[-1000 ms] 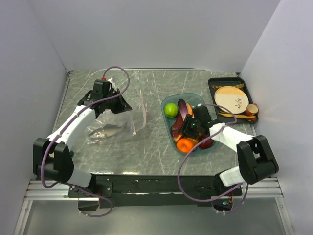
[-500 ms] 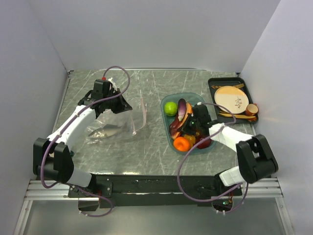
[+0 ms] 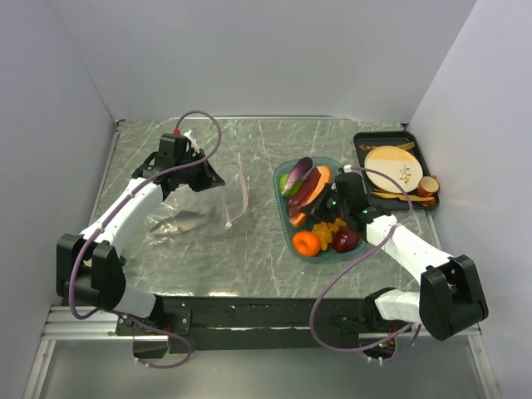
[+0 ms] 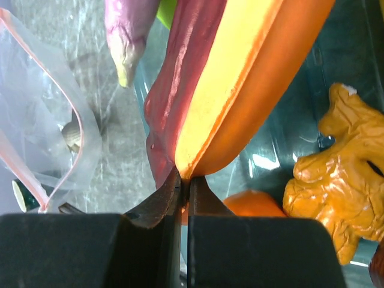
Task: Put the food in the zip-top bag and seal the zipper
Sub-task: Pick up the fake bread from the bin, then place the fake bread in the zipper food storage bag.
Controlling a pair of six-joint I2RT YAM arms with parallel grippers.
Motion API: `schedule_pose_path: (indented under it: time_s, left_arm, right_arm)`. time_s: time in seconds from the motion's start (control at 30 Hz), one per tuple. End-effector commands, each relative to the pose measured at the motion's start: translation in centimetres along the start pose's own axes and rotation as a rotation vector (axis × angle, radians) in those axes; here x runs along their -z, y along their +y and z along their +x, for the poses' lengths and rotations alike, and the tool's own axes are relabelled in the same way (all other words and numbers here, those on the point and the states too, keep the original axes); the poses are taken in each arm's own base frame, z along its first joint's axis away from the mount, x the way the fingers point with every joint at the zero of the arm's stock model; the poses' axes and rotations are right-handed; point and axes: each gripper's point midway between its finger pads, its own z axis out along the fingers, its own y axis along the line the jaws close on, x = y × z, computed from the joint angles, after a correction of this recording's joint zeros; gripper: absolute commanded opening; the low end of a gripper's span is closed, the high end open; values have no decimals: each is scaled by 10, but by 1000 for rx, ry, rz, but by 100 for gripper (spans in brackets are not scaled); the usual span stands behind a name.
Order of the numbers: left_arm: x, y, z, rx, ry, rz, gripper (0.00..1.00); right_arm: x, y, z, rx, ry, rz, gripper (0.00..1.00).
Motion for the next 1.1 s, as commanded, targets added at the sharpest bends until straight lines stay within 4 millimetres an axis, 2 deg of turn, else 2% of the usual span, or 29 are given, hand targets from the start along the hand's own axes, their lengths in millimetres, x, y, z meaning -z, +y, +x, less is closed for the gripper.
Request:
schedule_pose_path:
  time_s: [0.0, 0.1, 0.3, 0.33, 0.4, 0.43, 0.5, 0.53, 0.6, 0.63, 0.77, 0.8, 0.9, 1.0, 1.07]
  left_arm:
    - [8, -13, -15, -56, -49, 23, 1]
    - [8, -12, -14, -53, -49, 23, 1]
    - [6, -15, -15, -55, -45, 36, 1]
    - [7, -15, -15, -60, -46, 36, 1]
    - [7, -14, -17, -62, -50, 26, 1]
    - [8, -14, -17, -64, -52, 24, 1]
    - [8, -13, -16, -62, -51, 21, 1]
    - [7, -13, -15, -57, -48, 24, 1]
    - [7, -14, -15, -53, -48, 31, 1]
    - [7, -14, -15, -48, -54, 30, 1]
    - [11, -16, -20, -49, -79, 27, 1]
    - [11, -16, -22, -50, -86, 23, 1]
    - [12, -15, -21, -54, -86, 21, 1]
    - [13, -14, -20, -51, -88, 25, 1]
    - [14, -20, -20, -44, -93, 54, 1]
  right_arm:
    - [11, 10, -6, 5, -11, 2, 1]
    - [18, 0, -12, 26, -41, 64, 1]
    - [43, -2, -29, 80, -140, 110, 2]
    - [53, 6, -37, 101, -178, 96, 3]
    - [65, 5, -38, 170, -191, 115, 4]
    - [76, 13, -45, 192, -222, 96, 4]
    - [83, 21, -49, 276, -233, 64, 5]
    - [86, 36, -42, 317, -190, -15, 6]
    - [86, 49, -32, 430, -119, -96, 6]
    - [85, 65, -20, 462, -31, -182, 6]
    - [85, 90, 7, 590, 163, -365, 5]
    - [87, 96, 7, 611, 174, -387, 4]
    - [96, 108, 11, 676, 225, -460, 3]
    - [97, 111, 18, 717, 324, -497, 3]
    - [86, 106, 25, 727, 390, -482, 3]
